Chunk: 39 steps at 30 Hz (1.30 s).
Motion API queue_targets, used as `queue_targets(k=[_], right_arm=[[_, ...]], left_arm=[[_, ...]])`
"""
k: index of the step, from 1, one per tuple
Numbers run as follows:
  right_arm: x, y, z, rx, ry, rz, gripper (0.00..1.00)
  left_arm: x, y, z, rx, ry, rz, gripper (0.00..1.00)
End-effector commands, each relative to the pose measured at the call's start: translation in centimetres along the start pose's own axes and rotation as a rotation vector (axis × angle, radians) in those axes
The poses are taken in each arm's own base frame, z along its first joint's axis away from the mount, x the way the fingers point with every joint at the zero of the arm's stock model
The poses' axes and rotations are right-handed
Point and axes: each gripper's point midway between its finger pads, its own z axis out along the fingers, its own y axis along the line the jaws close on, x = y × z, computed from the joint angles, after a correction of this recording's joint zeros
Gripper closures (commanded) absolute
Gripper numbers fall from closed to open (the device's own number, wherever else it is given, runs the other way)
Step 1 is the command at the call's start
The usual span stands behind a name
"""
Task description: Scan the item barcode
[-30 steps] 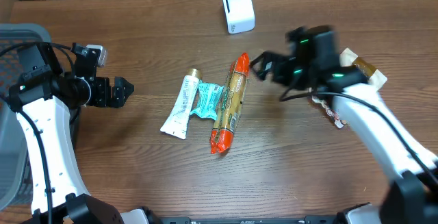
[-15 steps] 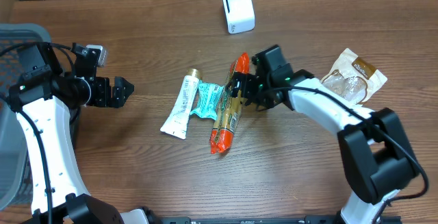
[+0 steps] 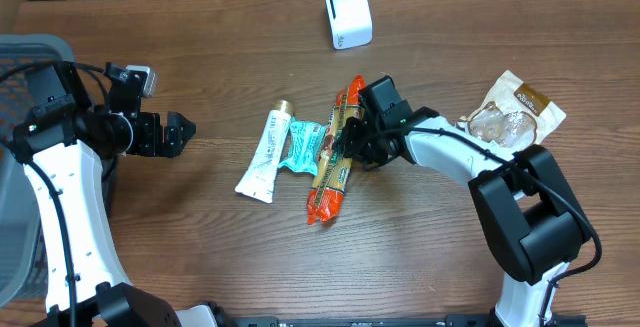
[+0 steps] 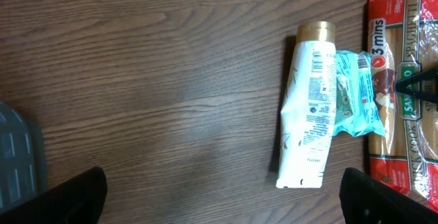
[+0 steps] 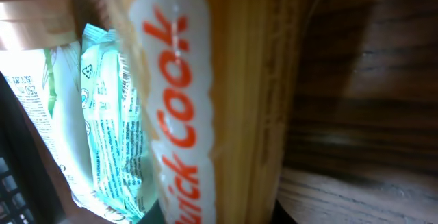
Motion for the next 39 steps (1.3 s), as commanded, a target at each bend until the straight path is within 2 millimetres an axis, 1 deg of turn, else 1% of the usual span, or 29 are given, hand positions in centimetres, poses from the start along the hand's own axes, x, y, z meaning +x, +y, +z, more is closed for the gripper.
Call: queue_targets(k=[1, 2, 5, 7, 9, 10, 11, 12, 14, 17, 19, 20, 21, 22, 24, 26, 28, 29, 31, 33, 36, 39], right_arm=[[-1.6, 0.2, -1.7, 0.017, -0.036, -0.048, 0.89], [-2.6, 0.7, -3.9, 0.036, -0.059, -0.093, 0.89], [-4.1, 0.8, -7.5, 0.162, -0.110, -0.139, 0.89], [-4.8, 0.8, -10.1, 0.291, -0.143, -0.182, 0.89], [-5.2, 0.5, -12.2, 0.420, -0.189, -0.220, 0.86], [-5.3, 0.4, -12.9, 0.469, -0.211, -0.232, 0.85], [-5.3, 0.3, -13.5, 0.518, -0.230, -0.253, 0.84], [-5.2, 0.2, -13.5, 0.556, -0.239, -0.283, 0.83], [-4.6, 0.1, -12.8, 0.606, -0.232, -0.317, 0.82], [-3.3, -0.6, -10.2, 0.676, -0.181, -0.364, 0.79], [-2.5, -1.7, -8.3, 0.751, -0.148, -0.397, 0.75], [-2.3, -2.2, -7.7, 0.782, -0.137, -0.407, 0.73], [-2.0, -2.7, -7.0, 0.815, -0.123, -0.421, 0.71], [-1.5, -3.1, -6.3, 0.837, -0.103, -0.433, 0.65], [-0.8, -3.2, -5.4, 0.845, -0.080, -0.450, 0.58], [0.1, -2.5, -4.8, 0.821, -0.065, -0.467, 0.49], [1.4, -0.7, -3.7, 0.740, -0.026, -0.482, 0.40], [2.2, 0.3, -3.1, 0.683, 0.004, -0.496, 0.37], [4.4, 3.0, -1.4, 0.519, 0.098, -0.546, 0.36], [5.9, 4.8, -0.6, 0.409, 0.154, -0.561, 0.33], [6.7, 5.9, -0.5, 0.347, 0.189, -0.554, 0.33], [6.6, 5.9, -0.8, 0.352, 0.194, -0.567, 0.33]], left_arm=[[-0.2, -0.4, 0.3, 0.019, -0.002, 0.024, 0.00], [-0.2, -0.4, 0.3, 0.019, -0.002, 0.023, 0.00], [-0.2, -0.4, 0.3, 0.019, -0.002, 0.023, 0.00], [-0.2, -0.4, 0.3, 0.019, -0.002, 0.023, 0.00], [-0.2, -0.4, 0.3, 0.019, -0.002, 0.024, 0.00], [-0.2, -0.4, 0.3, 0.019, -0.002, 0.024, 0.00], [-0.2, -0.4, 0.3, 0.019, -0.002, 0.023, 0.00], [-0.2, -0.4, 0.3, 0.019, -0.002, 0.024, 0.00], [-0.2, -0.4, 0.3, 0.019, -0.002, 0.023, 0.00], [-0.2, -0.4, 0.3, 0.019, -0.002, 0.023, 0.00], [-0.2, -0.4, 0.3, 0.019, -0.002, 0.024, 0.00], [-0.2, -0.4, 0.3, 0.019, -0.002, 0.023, 0.01], [-0.2, -0.4, 0.3, 0.019, -0.002, 0.024, 0.00], [-0.2, -0.4, 0.3, 0.019, -0.002, 0.024, 0.00], [-0.2, -0.4, 0.3, 0.019, -0.002, 0.023, 0.00], [-0.2, -0.4, 0.3, 0.019, -0.002, 0.023, 0.00], [-0.2, -0.4, 0.3, 0.019, -0.002, 0.023, 0.01], [-0.2, -0.4, 0.3, 0.019, -0.002, 0.023, 0.00], [-0.2, -0.4, 0.3, 0.019, -0.002, 0.023, 0.00], [-0.2, -0.4, 0.3, 0.019, -0.002, 0.023, 0.00], [-0.2, -0.4, 0.3, 0.019, -0.002, 0.023, 0.00], [-0.2, -0.4, 0.3, 0.019, -0.002, 0.023, 0.01]])
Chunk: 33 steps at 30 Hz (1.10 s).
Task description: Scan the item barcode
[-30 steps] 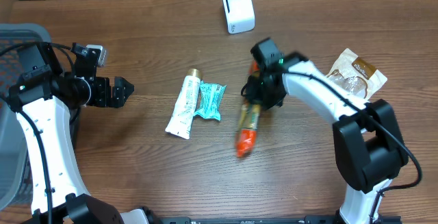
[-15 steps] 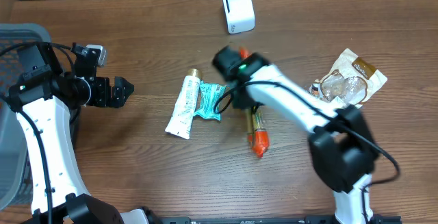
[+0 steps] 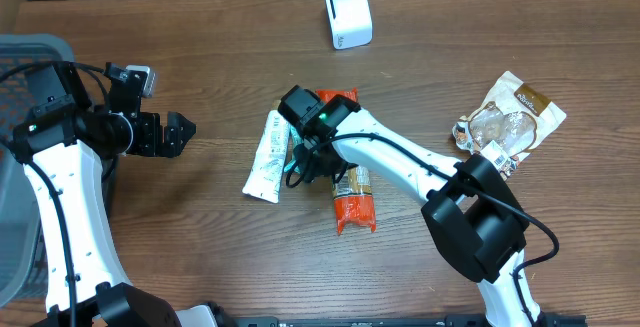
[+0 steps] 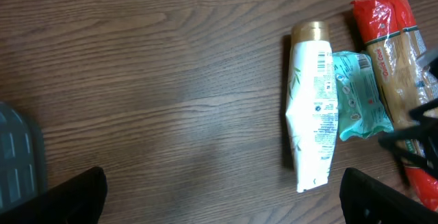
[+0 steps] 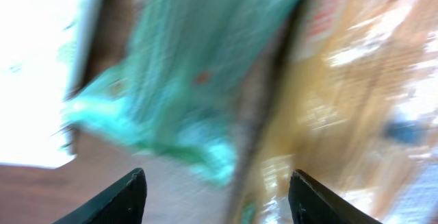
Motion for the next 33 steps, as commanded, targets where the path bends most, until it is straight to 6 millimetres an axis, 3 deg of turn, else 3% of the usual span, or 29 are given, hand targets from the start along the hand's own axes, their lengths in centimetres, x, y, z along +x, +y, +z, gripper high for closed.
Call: queue_targets(k=[1, 5, 9, 12, 15, 18, 21, 33], right_arm=[[-0.3, 1.6, -1.5, -0.093, 0.002, -0.039, 0.33], [-1.8, -1.6, -2.8, -0.049, -0.012, 0.029, 0.33], [-3.7, -5.6, -5.6, -0.047, -0.035, 0.123, 0.32], [-4.7, -7.6, -7.7, -0.135, -0.044, 0.100, 0.28], [-4.4, -9.2, -8.3, -0.263, -0.010, 0.060, 0.20], [-3.5, -10.3, -7.9, -0.400, 0.025, 0.054, 0.17], [-2.7, -11.1, -6.1, -0.511, 0.037, 0.089, 0.17], [-2.6, -8.8, 0.2, -0.631, -0.030, 0.183, 0.16]], left_arm=[[-0.2, -0.4, 0.3, 0.019, -0.002, 0.023, 0.00], [-0.2, -0.4, 0.3, 0.019, -0.002, 0.023, 0.00], [-0.2, -0.4, 0.3, 0.019, -0.002, 0.023, 0.00], [-0.2, -0.4, 0.3, 0.019, -0.002, 0.024, 0.00], [-0.2, -0.4, 0.3, 0.019, -0.002, 0.023, 0.00], [-0.2, -0.4, 0.3, 0.019, -0.002, 0.024, 0.00], [-0.2, -0.4, 0.3, 0.019, -0.002, 0.024, 0.00], [-0.2, -0.4, 0.3, 0.019, -0.002, 0.023, 0.00]])
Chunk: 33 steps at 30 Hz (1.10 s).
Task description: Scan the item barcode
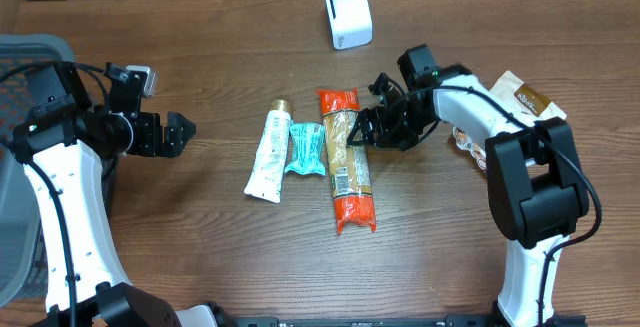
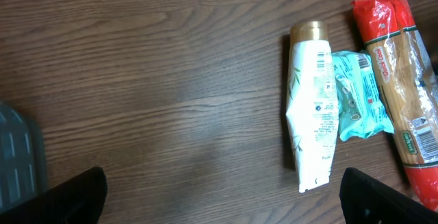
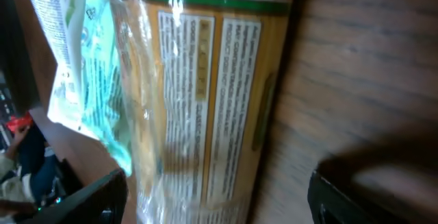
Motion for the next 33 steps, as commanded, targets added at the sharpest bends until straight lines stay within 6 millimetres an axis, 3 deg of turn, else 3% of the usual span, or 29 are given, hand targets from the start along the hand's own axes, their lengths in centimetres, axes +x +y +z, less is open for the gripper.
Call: queue_targets(k=[1, 5, 10, 13, 16, 19, 21, 26, 29, 33], right_arm=[[0.5, 1.5, 1.0, -0.047, -0.012, 0.060, 0.16], [0.9, 2.1, 2.6, -0.048, -0.016, 0.060, 0.17], [0.9, 2.2, 3.9, 0.021, -0.030, 0.081, 0.33], [0.7, 2.9, 4.3, 0.013, -0.042, 0.057, 0.49], [0.5, 3.2, 4.3, -0.001, -0.045, 0.073, 0.77], [0.2, 3.6, 3.6, -0.039, -0.040, 0.084, 0.89], [-0.4, 4.1, 2.0, -0.035, -0.052, 0.075, 0.96], [-1.7, 4.6, -3.3, 0.139, -0.122, 0.050, 0.96], [-2.2, 3.8, -8.0, 0.407, -0.192, 0.048, 0.96], [-1.7, 2.0, -12.4, 0.795, -0.257, 0.053, 0.96]], left_arm=[[-0.2, -0.4, 0.3, 0.019, -0.002, 0.024, 0.00], [-0.2, -0.4, 0.3, 0.019, -0.002, 0.024, 0.00], [-0.2, -0.4, 0.3, 0.019, -0.002, 0.024, 0.00], [-0.2, -0.4, 0.3, 0.019, -0.002, 0.024, 0.00], [-0.2, -0.4, 0.3, 0.019, -0.002, 0.024, 0.01], [-0.2, -0.4, 0.3, 0.019, -0.002, 0.024, 0.00], [-0.2, -0.4, 0.3, 0.019, -0.002, 0.024, 0.00], [-0.2, -0.4, 0.3, 0.019, -0.002, 0.024, 0.00], [-0.2, -0.4, 0.3, 0.019, -0.002, 0.024, 0.00], [-0.2, -0.4, 0.3, 0.019, -0.002, 0.024, 0.00]])
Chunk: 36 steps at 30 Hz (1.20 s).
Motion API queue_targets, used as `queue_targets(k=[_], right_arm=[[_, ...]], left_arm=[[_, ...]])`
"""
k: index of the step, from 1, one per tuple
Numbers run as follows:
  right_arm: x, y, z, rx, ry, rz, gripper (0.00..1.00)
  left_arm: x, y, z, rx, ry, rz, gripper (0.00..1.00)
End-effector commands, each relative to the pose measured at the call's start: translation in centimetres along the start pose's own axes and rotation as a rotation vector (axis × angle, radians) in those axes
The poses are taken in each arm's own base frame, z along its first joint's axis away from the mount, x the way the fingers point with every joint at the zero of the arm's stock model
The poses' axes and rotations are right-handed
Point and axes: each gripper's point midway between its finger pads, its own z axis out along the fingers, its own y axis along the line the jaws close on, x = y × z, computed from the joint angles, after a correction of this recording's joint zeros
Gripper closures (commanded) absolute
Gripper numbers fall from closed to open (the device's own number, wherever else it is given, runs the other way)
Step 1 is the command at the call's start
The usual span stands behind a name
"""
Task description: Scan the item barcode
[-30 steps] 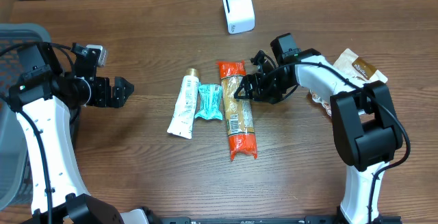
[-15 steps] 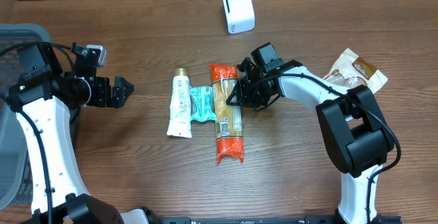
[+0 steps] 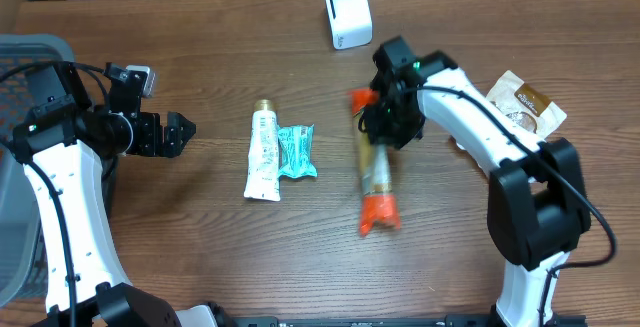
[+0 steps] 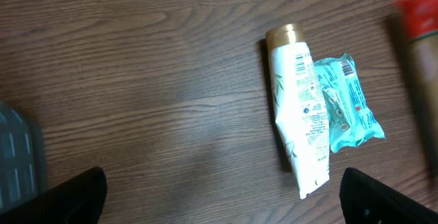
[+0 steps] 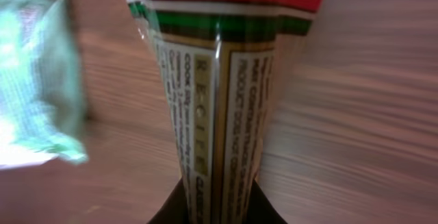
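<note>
My right gripper (image 3: 386, 117) (image 5: 219, 207) is shut on the spaghetti packet (image 3: 376, 172) (image 5: 219, 107), a long clear pack with red ends. The pack points toward the table's front and looks blurred. The printed label faces the right wrist camera. The white scanner (image 3: 348, 14) stands at the back, beyond the gripper. My left gripper (image 3: 172, 132) (image 4: 222, 207) is open at the left, with nothing between its fingers. The red end of the spaghetti packet (image 4: 417, 18) shows at the right edge of the left wrist view.
A white tube (image 3: 260, 152) (image 4: 298, 131) and a teal sachet (image 3: 296, 152) (image 4: 349, 104) lie side by side at mid-table. A snack bag (image 3: 520, 107) lies at the right. A grey basket (image 3: 20, 52) (image 4: 17, 159) stands at the left edge.
My right gripper was open on the right of the packet, which lay against the sachet. Now it is shut on the packet, which is further right. Tube and sachet sit slightly further left.
First my right gripper was at the packet, which lay slanted against the sachet. Then it was over by the sachet and tube, the packet lying straighter. Then it stood open to the packet's right. Now it grips the packet. The left arm stayed still.
</note>
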Motion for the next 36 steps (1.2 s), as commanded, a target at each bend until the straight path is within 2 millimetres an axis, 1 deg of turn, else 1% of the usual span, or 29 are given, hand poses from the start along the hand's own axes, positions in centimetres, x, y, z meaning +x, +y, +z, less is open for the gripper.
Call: queue_targets(k=[1, 2, 4, 7, 9, 10, 11, 13, 16, 17, 18, 20, 22, 23, 24, 25, 28, 29, 31, 33, 35, 36], right_arm=[[-2.9, -2.2, -7.0, 0.361, -0.293, -0.024, 0.96], [-2.8, -2.2, -7.1, 0.413, -0.306, -0.040, 0.96], [-2.4, -1.7, -6.3, 0.487, -0.310, -0.087, 0.96], [-1.8, -0.6, -3.8, 0.552, -0.278, -0.149, 0.96], [-1.5, -0.4, -1.8, 0.621, -0.256, -0.182, 0.96], [-1.0, -0.1, -0.2, 0.664, -0.233, -0.219, 0.87], [-0.6, 0.4, 0.7, 0.674, -0.219, -0.243, 0.78], [0.2, 1.5, 1.9, 0.665, -0.200, -0.278, 0.70], [1.6, 4.3, 2.7, 0.608, -0.189, -0.336, 0.60], [2.1, 5.3, 2.8, 0.599, -0.191, -0.360, 0.51], [2.4, 5.8, 2.9, 0.597, -0.192, -0.375, 0.39], [3.0, 6.5, 3.0, 0.597, -0.190, -0.397, 0.21], [3.2, 6.2, 2.9, 0.606, -0.178, -0.400, 0.12], [3.1, 5.7, 2.7, 0.612, -0.170, -0.389, 0.09], [2.9, 5.3, 2.4, 0.618, -0.162, -0.379, 0.07], [2.5, 4.4, 1.9, 0.625, -0.151, -0.354, 0.05], [1.4, 2.6, 0.6, 0.615, -0.127, -0.286, 0.04], [0.6, 1.7, -0.3, 0.605, -0.127, -0.248, 0.03], [-0.6, 0.6, -1.5, 0.587, -0.142, -0.198, 0.01], [-1.4, 0.2, -2.5, 0.509, -0.123, -0.206, 0.00], [-1.4, 0.3, -2.4, 0.384, -0.063, -0.249, 0.00], [-0.8, 0.8, -1.9, 0.238, 0.012, -0.301, 0.00]], left_arm=[[-0.2, -0.4, 0.3, 0.019, -0.002, 0.023, 0.00], [-0.2, -0.4, 0.3, 0.019, -0.002, 0.023, 0.01], [-0.2, -0.4, 0.3, 0.019, -0.002, 0.023, 0.00], [-0.2, -0.4, 0.3, 0.019, -0.002, 0.023, 0.00], [-0.2, -0.4, 0.3, 0.019, -0.002, 0.024, 0.00], [-0.2, -0.4, 0.3, 0.019, -0.002, 0.024, 0.00], [-0.2, -0.4, 0.3, 0.019, -0.002, 0.023, 0.01], [-0.2, -0.4, 0.3, 0.019, -0.002, 0.023, 0.01], [-0.2, -0.4, 0.3, 0.019, -0.002, 0.023, 0.00], [-0.2, -0.4, 0.3, 0.019, -0.002, 0.023, 0.00], [-0.2, -0.4, 0.3, 0.019, -0.002, 0.023, 0.00], [-0.2, -0.4, 0.3, 0.019, -0.002, 0.023, 0.00], [-0.2, -0.4, 0.3, 0.019, -0.002, 0.023, 0.01], [-0.2, -0.4, 0.3, 0.019, -0.002, 0.023, 0.00], [-0.2, -0.4, 0.3, 0.019, -0.002, 0.023, 0.00], [-0.2, -0.4, 0.3, 0.019, -0.002, 0.023, 0.00], [-0.2, -0.4, 0.3, 0.019, -0.002, 0.023, 0.00], [-0.2, -0.4, 0.3, 0.019, -0.002, 0.023, 0.00], [-0.2, -0.4, 0.3, 0.019, -0.002, 0.023, 0.00], [-0.2, -0.4, 0.3, 0.019, -0.002, 0.023, 0.00], [-0.2, -0.4, 0.3, 0.019, -0.002, 0.023, 0.00], [-0.2, -0.4, 0.3, 0.019, -0.002, 0.023, 0.00]])
